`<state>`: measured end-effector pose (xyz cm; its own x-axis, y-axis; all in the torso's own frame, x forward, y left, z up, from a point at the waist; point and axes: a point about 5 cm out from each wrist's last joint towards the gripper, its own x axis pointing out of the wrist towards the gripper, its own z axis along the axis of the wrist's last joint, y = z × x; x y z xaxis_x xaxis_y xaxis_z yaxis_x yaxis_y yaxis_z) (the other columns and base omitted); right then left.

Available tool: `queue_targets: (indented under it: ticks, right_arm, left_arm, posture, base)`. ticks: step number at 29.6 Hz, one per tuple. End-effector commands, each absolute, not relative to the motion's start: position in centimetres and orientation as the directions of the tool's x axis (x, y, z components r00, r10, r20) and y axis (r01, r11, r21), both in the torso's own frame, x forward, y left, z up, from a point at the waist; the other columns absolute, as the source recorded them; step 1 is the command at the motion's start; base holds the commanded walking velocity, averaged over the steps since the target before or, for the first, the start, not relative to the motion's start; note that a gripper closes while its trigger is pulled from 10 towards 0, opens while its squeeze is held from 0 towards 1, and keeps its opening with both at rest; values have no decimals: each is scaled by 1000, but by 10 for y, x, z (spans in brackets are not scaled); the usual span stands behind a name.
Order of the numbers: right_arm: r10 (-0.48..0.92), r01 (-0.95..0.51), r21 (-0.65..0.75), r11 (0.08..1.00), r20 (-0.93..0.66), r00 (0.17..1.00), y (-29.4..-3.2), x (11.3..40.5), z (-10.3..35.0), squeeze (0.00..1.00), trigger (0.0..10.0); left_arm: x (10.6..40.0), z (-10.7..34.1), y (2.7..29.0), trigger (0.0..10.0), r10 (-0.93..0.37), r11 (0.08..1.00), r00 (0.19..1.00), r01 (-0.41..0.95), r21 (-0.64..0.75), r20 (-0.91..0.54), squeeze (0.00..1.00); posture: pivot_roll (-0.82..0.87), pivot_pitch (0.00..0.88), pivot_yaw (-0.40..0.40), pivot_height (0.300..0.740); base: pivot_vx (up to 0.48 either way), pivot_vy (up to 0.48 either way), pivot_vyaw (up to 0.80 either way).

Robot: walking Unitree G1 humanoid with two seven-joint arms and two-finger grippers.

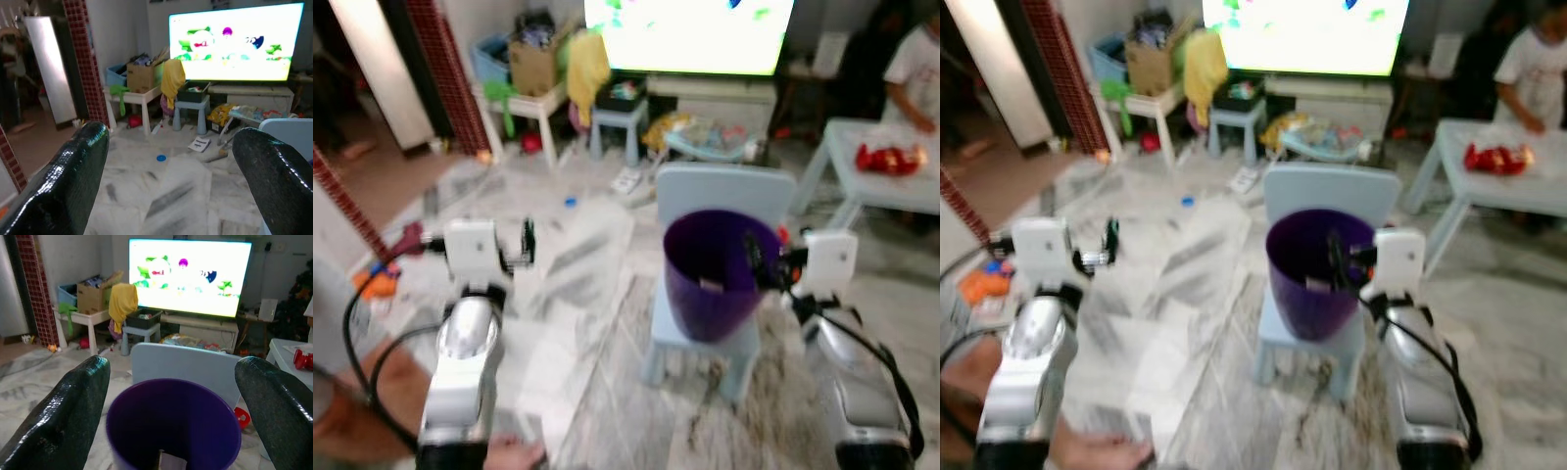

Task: Picking trash to rubbish bin

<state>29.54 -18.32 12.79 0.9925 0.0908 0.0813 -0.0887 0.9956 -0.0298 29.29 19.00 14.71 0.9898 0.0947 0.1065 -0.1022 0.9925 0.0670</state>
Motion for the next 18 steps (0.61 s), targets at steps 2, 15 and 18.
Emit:
queue_targets:
  ticks: [2, 15, 18]
  right_arm:
    - [85, -82, -44, 996, 94, 992, -185, 297, 132, 0, 10000]
    - [76, -73, -35, 997, 97, 992, -184, 297, 131, 0, 10000]
    - [74, -72, -27, 997, 95, 993, -184, 297, 131, 0, 10000]
  left_arm:
    - [293, 145, 189, 10000, 89, 993, 991, -96, 66, 97, 0]
    - [294, 147, 189, 10000, 78, 994, 992, -85, 73, 99, 0]
    - [295, 147, 189, 10000, 73, 994, 992, -81, 76, 101, 0]
  posture:
    - [55, 0, 22, 740]
    - [56, 0, 32, 740]
    - [57, 0, 34, 740]
  base:
    - [-345, 0, 0]
    - [-336, 0, 0]
    - [-285, 0, 0]
